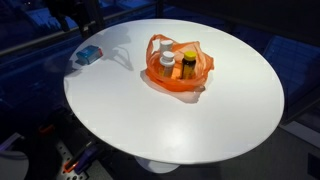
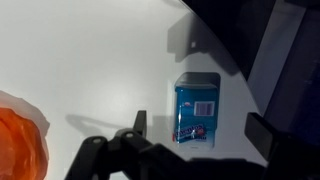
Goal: Put the blue box in the plastic
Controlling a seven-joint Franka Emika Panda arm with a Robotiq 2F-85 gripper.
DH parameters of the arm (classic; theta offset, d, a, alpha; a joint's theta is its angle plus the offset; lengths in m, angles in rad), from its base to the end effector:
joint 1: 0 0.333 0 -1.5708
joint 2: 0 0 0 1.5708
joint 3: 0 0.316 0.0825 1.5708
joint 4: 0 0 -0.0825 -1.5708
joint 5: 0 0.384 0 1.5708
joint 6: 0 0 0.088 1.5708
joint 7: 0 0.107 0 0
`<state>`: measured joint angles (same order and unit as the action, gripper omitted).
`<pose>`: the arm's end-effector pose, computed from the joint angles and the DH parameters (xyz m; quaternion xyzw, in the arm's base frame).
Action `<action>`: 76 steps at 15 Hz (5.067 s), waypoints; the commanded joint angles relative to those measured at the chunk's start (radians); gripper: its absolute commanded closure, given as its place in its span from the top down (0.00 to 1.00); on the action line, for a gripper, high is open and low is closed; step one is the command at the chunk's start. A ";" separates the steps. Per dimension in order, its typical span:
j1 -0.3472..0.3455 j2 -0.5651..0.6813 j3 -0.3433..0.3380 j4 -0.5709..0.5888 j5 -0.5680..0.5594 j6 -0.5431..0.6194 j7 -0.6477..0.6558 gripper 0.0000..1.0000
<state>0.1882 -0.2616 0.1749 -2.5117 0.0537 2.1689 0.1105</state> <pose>0.3995 0.1530 0.3670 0.9935 0.1061 -0.0407 0.0107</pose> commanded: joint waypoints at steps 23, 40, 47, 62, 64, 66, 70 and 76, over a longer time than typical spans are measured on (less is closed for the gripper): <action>0.009 0.270 0.020 0.001 -0.034 0.295 -0.049 0.75; -0.149 0.029 -0.119 0.017 -0.114 0.205 -0.045 0.39; -0.262 0.057 -0.180 0.116 -0.202 0.166 -0.017 0.39; -0.291 0.125 -0.234 0.201 -0.194 0.155 -0.014 0.39; -0.296 0.135 -0.238 0.214 -0.196 0.160 -0.007 0.39; -0.305 0.144 -0.246 0.223 -0.206 0.183 0.006 0.39; -0.327 0.186 -0.263 0.243 -0.229 0.255 0.042 0.39; -0.335 0.294 -0.284 0.303 -0.308 0.352 0.152 0.39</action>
<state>-0.1462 -0.0318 -0.1017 -2.2693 -0.2038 2.4954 0.1950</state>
